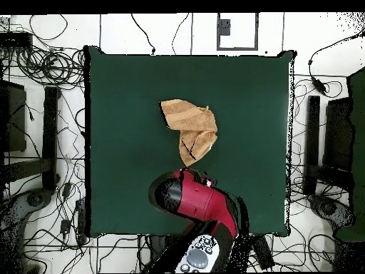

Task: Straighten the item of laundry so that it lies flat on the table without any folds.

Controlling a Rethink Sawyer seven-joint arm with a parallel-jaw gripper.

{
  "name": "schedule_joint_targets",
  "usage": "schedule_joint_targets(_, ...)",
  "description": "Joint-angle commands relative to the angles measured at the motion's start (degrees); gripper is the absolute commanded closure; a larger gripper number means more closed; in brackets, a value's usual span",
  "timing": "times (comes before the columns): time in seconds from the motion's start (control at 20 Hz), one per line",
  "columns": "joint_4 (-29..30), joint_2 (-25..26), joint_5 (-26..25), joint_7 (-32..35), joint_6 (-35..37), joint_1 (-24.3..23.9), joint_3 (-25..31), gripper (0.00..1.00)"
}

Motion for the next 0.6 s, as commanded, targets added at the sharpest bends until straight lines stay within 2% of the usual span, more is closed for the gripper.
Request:
schedule_joint_targets(0.05, 3.38, 7.18, 5.41, 19.04, -1.89, 1.69, 3.33, 0.00)
schedule_joint_targets(0.35, 3.73, 9.48, 6.79, 20.13, -5.79, 2.16, 3.30, 0.00)
schedule_joint_targets(0.55, 1.16, 14.16, 7.10, 21.34, -11.03, 3.14, 0.67, 0.00)
schedule_joint_targets(0.6, 0.61, 14.69, 6.90, 20.65, -11.56, 2.12, 1.27, 0.00)
